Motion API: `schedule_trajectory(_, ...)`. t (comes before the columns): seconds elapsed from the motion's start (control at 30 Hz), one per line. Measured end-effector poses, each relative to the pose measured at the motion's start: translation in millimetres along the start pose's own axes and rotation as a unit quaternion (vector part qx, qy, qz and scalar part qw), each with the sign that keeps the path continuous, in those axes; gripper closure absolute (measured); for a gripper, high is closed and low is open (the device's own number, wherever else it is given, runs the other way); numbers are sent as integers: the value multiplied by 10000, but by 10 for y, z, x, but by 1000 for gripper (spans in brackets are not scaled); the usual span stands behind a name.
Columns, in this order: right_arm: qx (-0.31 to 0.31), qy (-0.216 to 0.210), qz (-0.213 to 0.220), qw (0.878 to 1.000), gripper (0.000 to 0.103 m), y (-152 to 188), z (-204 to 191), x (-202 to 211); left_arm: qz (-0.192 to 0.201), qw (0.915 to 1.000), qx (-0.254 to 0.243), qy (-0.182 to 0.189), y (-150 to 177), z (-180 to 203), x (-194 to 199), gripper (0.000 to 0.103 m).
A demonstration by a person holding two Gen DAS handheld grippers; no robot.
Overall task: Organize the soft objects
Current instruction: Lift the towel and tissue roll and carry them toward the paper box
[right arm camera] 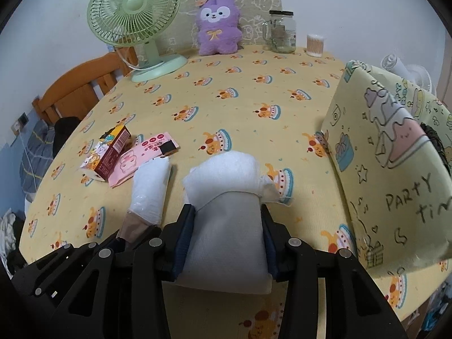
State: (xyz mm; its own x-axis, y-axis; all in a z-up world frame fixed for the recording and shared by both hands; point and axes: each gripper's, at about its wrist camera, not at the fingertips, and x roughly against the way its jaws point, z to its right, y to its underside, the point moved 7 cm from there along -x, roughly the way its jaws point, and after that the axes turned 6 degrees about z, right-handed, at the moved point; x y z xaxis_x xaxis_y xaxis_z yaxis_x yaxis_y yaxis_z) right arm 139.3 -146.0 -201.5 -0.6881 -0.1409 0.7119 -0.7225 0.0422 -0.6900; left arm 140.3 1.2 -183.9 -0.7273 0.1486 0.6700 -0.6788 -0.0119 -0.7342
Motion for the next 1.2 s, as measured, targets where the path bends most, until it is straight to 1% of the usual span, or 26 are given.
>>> schedule_trajectory(0.2,135,-28,241,9996,55,-83,-22,172,251,9993,-208,-169,-114,30,196,91)
schedule_trajectory(0.53,236,-123,583,9979,55,-375,-66,461,582,9980,-212,-153,-416,85,441,91)
schedule_trajectory(0.73,277,-145,697,9971,55,-536,-51,594,671,9972,-280,-164,-552,156,524,91)
schedule_trajectory(0.87,383,-184,812,9958,55,-624,-33,696,747,9965,-367,-76,-642,245,595,91)
schedule_trajectory(1.2,311,-186,986,9945,55,-821,92,888,909,9949,-422,-54,-825,394,728,91)
